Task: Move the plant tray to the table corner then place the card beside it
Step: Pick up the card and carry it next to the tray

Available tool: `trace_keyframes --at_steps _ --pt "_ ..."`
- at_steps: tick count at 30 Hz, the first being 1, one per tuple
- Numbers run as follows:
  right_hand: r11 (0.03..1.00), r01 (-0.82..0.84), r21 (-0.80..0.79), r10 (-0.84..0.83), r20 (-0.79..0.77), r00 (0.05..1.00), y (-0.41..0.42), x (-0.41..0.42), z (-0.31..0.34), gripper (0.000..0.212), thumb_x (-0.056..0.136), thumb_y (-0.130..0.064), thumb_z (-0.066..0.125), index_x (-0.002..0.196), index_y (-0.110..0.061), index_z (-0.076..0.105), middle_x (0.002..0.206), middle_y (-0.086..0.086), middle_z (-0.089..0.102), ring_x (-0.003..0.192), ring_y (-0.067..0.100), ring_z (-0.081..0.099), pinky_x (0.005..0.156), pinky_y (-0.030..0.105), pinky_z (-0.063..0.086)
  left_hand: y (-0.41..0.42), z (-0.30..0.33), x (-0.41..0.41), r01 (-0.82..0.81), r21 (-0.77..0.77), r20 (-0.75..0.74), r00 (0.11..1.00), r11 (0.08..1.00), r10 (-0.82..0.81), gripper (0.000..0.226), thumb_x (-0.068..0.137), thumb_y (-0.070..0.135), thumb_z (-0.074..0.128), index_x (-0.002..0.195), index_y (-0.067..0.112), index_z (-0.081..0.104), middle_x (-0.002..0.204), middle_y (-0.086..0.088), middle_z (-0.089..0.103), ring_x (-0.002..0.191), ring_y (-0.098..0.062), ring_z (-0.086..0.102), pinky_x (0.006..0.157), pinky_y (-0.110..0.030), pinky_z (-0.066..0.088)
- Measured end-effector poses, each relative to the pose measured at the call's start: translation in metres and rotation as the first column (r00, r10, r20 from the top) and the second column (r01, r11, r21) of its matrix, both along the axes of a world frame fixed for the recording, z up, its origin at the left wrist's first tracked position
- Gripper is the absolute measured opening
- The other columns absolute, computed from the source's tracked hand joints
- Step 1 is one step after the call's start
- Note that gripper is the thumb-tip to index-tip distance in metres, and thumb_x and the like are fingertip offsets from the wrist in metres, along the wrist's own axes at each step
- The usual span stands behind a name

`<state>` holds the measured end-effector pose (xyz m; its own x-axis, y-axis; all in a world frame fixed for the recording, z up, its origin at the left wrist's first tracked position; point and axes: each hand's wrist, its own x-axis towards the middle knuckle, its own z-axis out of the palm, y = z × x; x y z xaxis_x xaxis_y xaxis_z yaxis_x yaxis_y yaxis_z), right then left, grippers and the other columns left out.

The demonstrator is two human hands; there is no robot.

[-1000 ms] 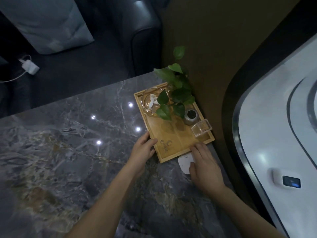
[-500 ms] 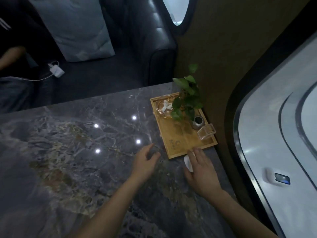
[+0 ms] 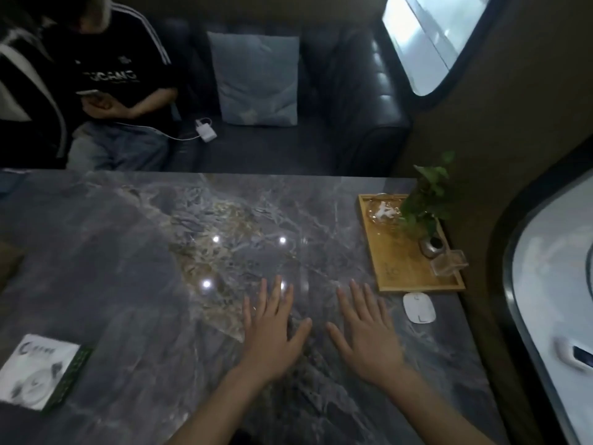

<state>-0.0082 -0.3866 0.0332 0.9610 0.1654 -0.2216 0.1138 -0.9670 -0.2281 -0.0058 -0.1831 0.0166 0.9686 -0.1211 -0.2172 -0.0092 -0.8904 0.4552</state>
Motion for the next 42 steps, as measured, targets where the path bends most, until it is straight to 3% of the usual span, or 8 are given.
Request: trace_keyframes --at_steps 2,5,9,18,26,30,36,42 --pt "0.999 -0.035 0.008 0.035 0.013 0.999 0.022 -0.006 0.003 0.074 0.086 -0.072 0.004 0.145 -0.036 -0.022 0.16 -0.004 -0.02 0.145 0.018 -0.028 0.12 0.041 -0.013 0.022 0.001 -0.015 -0.009 0.022 -0.002 1.0 1.0 0.009 0.087 0.085 0.082 0.007 0.156 0.036 -0.015 0.156 0.016 -0.04 0.139 -0.006 -0.047 0.109 -0.037 -0.037" --pt "0.997 -0.083 0.012 0.082 0.014 0.996 0.052 -0.013 0.005 0.073 0.089 -0.071 0.01 0.144 -0.038 -0.024 0.159 -0.005 -0.022 0.144 0.017 -0.03 0.121 0.042 -0.011 0.052 -0.001 -0.033 -0.038 -0.001 -0.002 0.999 0.999 0.038 0.095 0.077 0.088 -0.002 0.156 0.037 -0.014 0.158 0.015 -0.037 0.141 -0.007 -0.045 0.115 -0.04 -0.027" --pt "0.988 -0.152 0.032 0.151 0.01 0.988 0.094 -0.024 0.009 0.075 0.091 -0.069 0.019 0.149 -0.036 -0.016 0.16 -0.005 -0.02 0.146 0.018 -0.024 0.121 0.043 -0.007 0.091 -0.003 -0.055 -0.108 -0.019 0.023 0.994 0.994 0.109 0.095 0.082 0.084 0.009 0.159 0.032 -0.006 0.16 0.014 -0.031 0.146 -0.01 -0.038 0.122 -0.043 -0.008" --pt "0.955 -0.29 0.062 0.288 0.049 0.956 0.18 -0.038 0.013 0.076 0.094 -0.061 0.033 0.153 -0.031 -0.004 0.163 0.001 -0.011 0.148 0.019 -0.015 0.121 0.037 -0.003 0.169 -0.001 -0.101 -0.293 -0.054 0.027 0.955 0.955 0.295 0.095 0.082 0.076 0.02 0.161 0.024 0.01 0.17 0.006 -0.003 0.154 -0.012 -0.012 0.126 -0.041 0.007" --pt "0.872 -0.467 0.142 0.47 0.016 0.882 0.265 -0.045 0.005 0.075 0.094 -0.053 0.041 0.154 -0.02 0.01 0.164 0.008 0.003 0.151 0.023 0.0 0.123 0.037 0.008 0.244 -0.006 -0.14 -0.525 -0.16 0.048 0.842 0.836 0.538 0.084 0.089 0.056 0.052 0.158 0.02 0.022 0.168 0.001 0.017 0.156 -0.017 0.009 0.126 -0.034 0.012" --pt "0.814 -0.564 0.142 0.574 -0.037 0.818 0.304 -0.05 -0.004 0.072 0.095 -0.051 0.038 0.154 -0.025 0.005 0.164 0.005 -0.001 0.151 0.021 -0.002 0.123 0.035 0.008 0.279 -0.01 -0.151 -0.621 -0.22 0.046 0.764 0.752 0.644 0.081 0.088 0.048 0.06 0.157 0.019 0.028 0.168 0.001 0.018 0.155 -0.017 0.011 0.124 -0.033 0.014" --pt "0.737 -0.663 0.127 0.675 -0.133 0.725 0.363 -0.048 -0.015 0.069 0.095 -0.046 0.036 0.154 -0.026 0.006 0.165 0.006 0.0 0.151 0.025 -0.002 0.122 0.041 0.01 0.322 -0.019 -0.154 -0.729 -0.217 0.102 0.645 0.649 0.758 0.081 0.071 0.025 0.083 0.141 0.001 0.051 0.155 -0.018 0.043 0.146 -0.037 0.036 0.115 -0.049 0.035" --pt "0.685 -0.72 0.109 0.726 -0.174 0.665 0.404 -0.033 -0.025 0.068 0.095 -0.04 0.038 0.153 -0.026 0.006 0.164 0.008 0.005 0.151 0.027 0.004 0.122 0.044 0.016 0.354 -0.029 -0.148 -0.791 -0.132 -0.02 0.604 0.597 0.796 0.113 0.069 0.052 0.078 0.158 0.014 0.019 0.168 -0.011 0.009 0.155 -0.03 0.005 0.123 -0.047 0.015"
